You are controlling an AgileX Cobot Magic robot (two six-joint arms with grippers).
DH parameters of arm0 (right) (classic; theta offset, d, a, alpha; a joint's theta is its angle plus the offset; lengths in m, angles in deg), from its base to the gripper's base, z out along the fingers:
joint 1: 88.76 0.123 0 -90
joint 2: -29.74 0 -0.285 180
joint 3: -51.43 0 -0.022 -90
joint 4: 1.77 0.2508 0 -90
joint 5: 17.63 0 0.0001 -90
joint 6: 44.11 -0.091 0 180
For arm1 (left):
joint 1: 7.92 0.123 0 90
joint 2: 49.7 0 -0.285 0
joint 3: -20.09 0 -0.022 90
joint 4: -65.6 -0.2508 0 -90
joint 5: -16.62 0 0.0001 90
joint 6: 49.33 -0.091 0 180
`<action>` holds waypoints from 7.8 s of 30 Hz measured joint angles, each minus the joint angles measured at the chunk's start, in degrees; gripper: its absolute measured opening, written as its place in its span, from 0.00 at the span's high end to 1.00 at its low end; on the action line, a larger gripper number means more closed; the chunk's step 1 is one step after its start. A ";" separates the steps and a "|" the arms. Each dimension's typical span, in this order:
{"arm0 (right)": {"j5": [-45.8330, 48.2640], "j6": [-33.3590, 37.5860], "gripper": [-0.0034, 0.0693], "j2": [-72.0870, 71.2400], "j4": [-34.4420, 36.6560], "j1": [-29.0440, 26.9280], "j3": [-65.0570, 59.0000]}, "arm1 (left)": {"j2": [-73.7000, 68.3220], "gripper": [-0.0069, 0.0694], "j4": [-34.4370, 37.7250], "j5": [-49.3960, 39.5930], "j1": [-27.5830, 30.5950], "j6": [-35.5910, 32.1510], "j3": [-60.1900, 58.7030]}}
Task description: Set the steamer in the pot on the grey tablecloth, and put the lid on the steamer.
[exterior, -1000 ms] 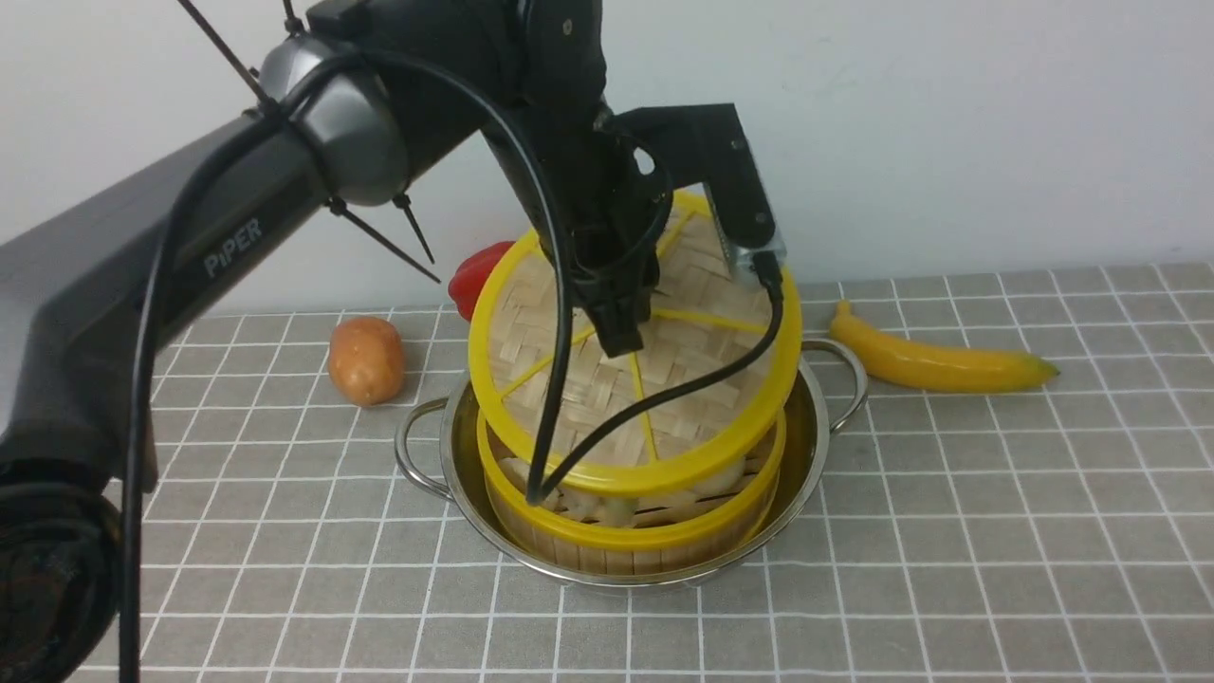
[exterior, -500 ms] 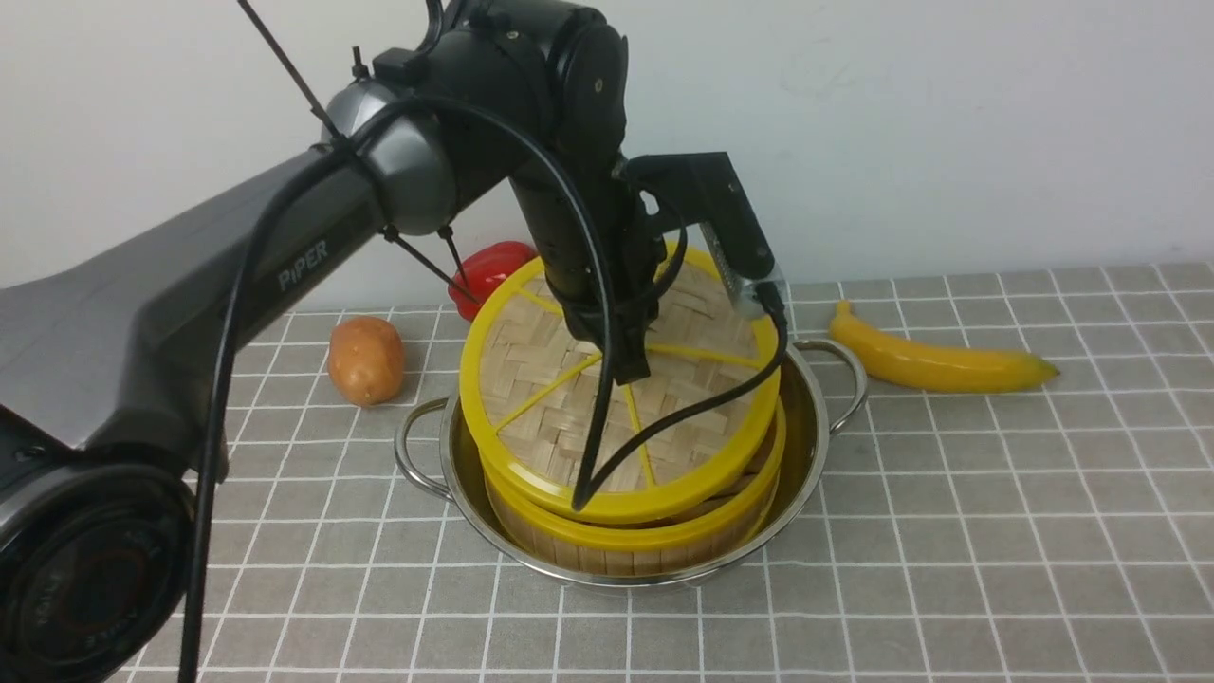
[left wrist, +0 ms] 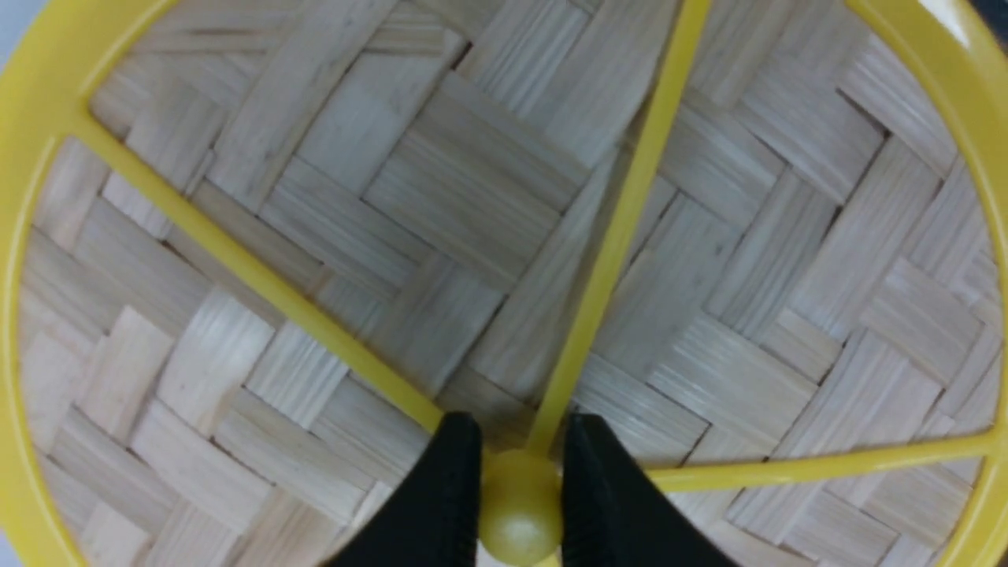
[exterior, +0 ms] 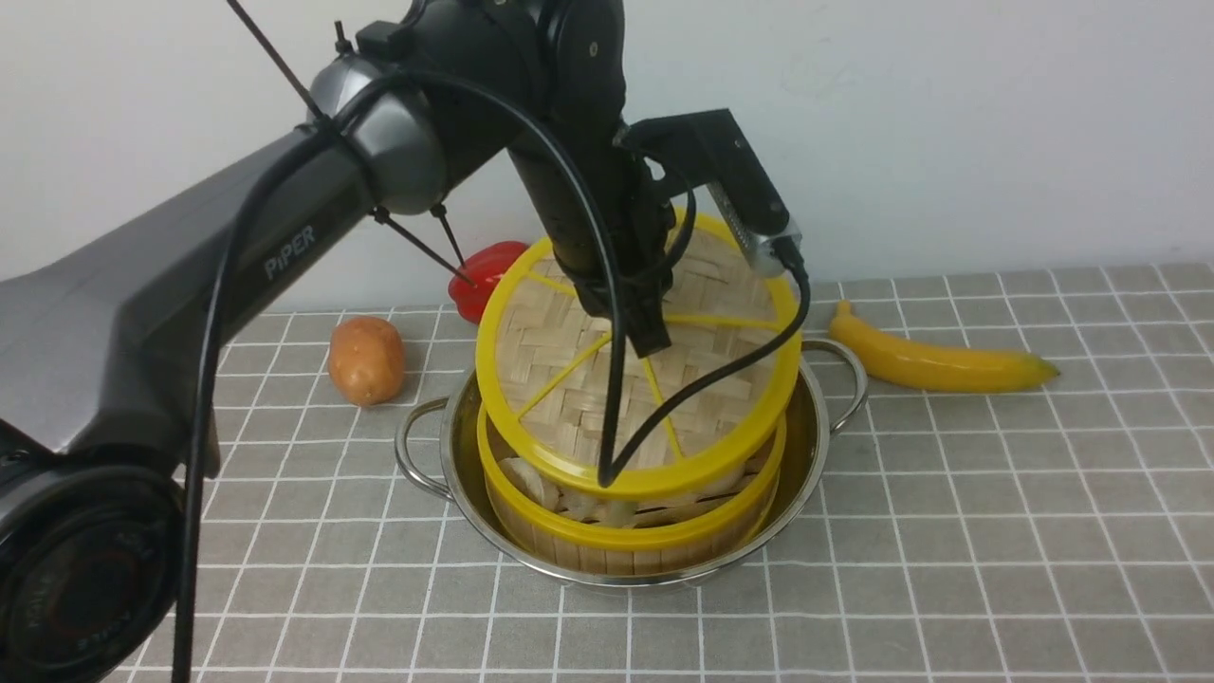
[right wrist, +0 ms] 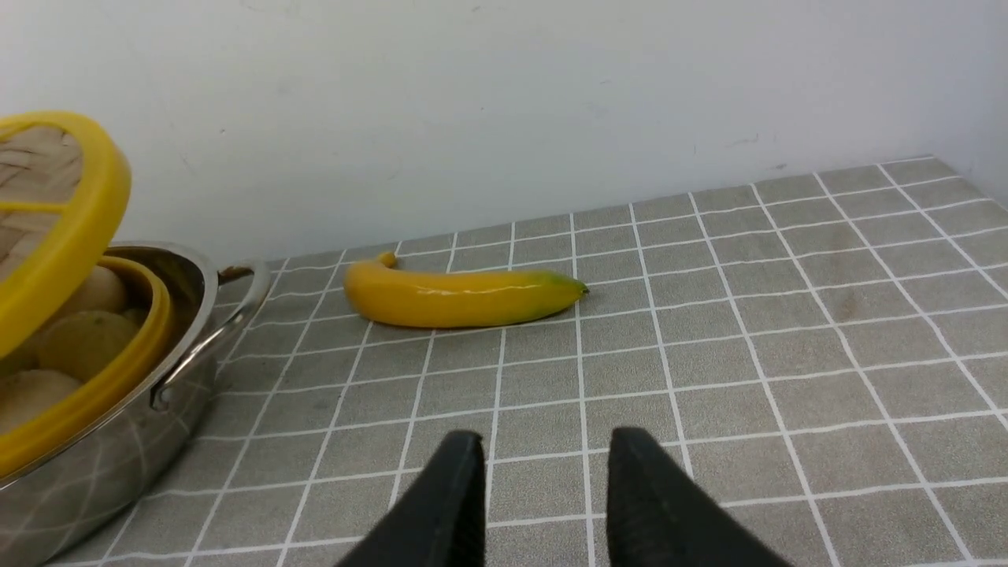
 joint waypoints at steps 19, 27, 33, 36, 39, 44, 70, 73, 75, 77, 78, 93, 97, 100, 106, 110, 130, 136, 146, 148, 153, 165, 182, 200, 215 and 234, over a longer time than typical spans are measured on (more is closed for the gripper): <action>0.00 0.00 0.62 0.00 0.00 0.00 0.00 | 11.40 0.75 0.50 -0.27 0.00 6.52 -11.03; 0.00 0.00 0.62 0.00 0.00 0.00 0.00 | 6.12 0.75 0.39 -0.09 0.00 1.70 -11.22; 0.00 0.00 0.62 0.00 0.00 0.00 0.00 | 4.41 0.75 0.34 0.46 0.00 -1.06 -11.22; 0.00 0.00 0.62 0.00 0.00 0.00 0.00 | 4.41 0.75 0.40 2.73 0.00 -2.73 -11.22; 0.00 0.00 0.62 0.00 0.00 0.00 0.00 | 4.41 0.75 1.02 4.73 0.00 -4.27 -11.22; 0.00 0.00 0.62 0.00 0.00 0.00 0.00 | 3.69 0.75 1.75 4.92 0.00 -5.58 -11.22; 0.00 0.00 0.62 0.00 0.00 0.00 0.00 | 2.43 0.75 -0.07 9.10 0.00 -10.16 -11.26; 0.00 0.00 0.62 0.00 0.00 0.00 0.00 | 2.25 0.75 0.04 9.15 0.00 -10.37 -11.26; 0.00 0.00 0.62 0.00 0.00 0.00 0.00 | 1.75 0.75 0.22 9.54 0.00 -10.68 -11.26; 0.00 0.00 0.62 0.00 0.00 0.00 0.00 | 0.98 0.75 0.27 10.02 0.00 -11.54 -11.26; 0.00 0.00 0.62 0.00 0.00 0.00 0.00 | 0.52 0.75 0.27 10.30 0.00 -11.92 -11.26; 0.00 0.00 0.62 0.00 0.00 0.00 0.00 | -0.81 0.75 0.42 15.94 0.00 -12.74 -11.26; 0.00 0.00 0.62 0.00 0.00 0.00 0.00 | -0.85 0.69 0.42 15.14 0.00 -12.14 -11.19; 0.00 0.00 0.62 0.00 0.00 0.00 0.00 | -0.73 0.56 0.30 12.28 0.00 -10.55 -11.06; 0.00 0.00 0.62 0.00 0.00 0.00 0.00 | 1.51 0.31 0.17 7.61 0.00 -5.90 -9.95; 0.00 0.00 0.62 0.00 0.00 0.00 0.00 | 6.44 0.22 -1.79 7.20 0.00 -0.61 -5.21; 0.06 0.00 0.62 0.00 0.00 0.00 0.00 | 15.54 0.18 -9.29 31.19 0.00 11.29 0.65; 0.06 0.00 0.62 0.00 0.00 0.00 0.00 | 21.84 0.18 -8.97 29.22 1.74 15.34 -9.38; 0.06 0.00 0.62 0.00 0.00 0.00 0.00 | 55.96 0.18 -0.23 40.16 22.02 24.67 -57.00; 0.06 0.00 0.62 0.00 0.00 0.00 0.00 | 65.87 0.18 5.01 49.65 28.63 24.70 -71.21; 0.06 0.00 0.62 0.00 0.00 0.00 0.00 | 84.28 0.18 11.39 63.58 34.89 24.71 -94.67; 0.04 0.00 0.62 0.00 0.00 0.00 0.00 | 118.76 0.18 10.51 54.66 35.09 24.87 -115.44; -0.01 0.00 0.62 0.05 0.00 0.00 0.00 | 119.72 0.18 6.39 48.12 35.09 24.22 -116.01; -0.01 0.00 0.62 0.05 0.00 0.00 0.00 | 119.72 0.18 6.39 48.07 35.09 24.22 -116.01; -0.01 0.00 0.62 0.05 0.00 0.00 0.00 | 119.72 0.18 6.39 48.07 35.09 24.22 -116.01; -0.01 0.00 0.62 0.05 0.00 0.00 0.00 | 119.72 0.18 6.39 48.07 35.09 24.22 -116.01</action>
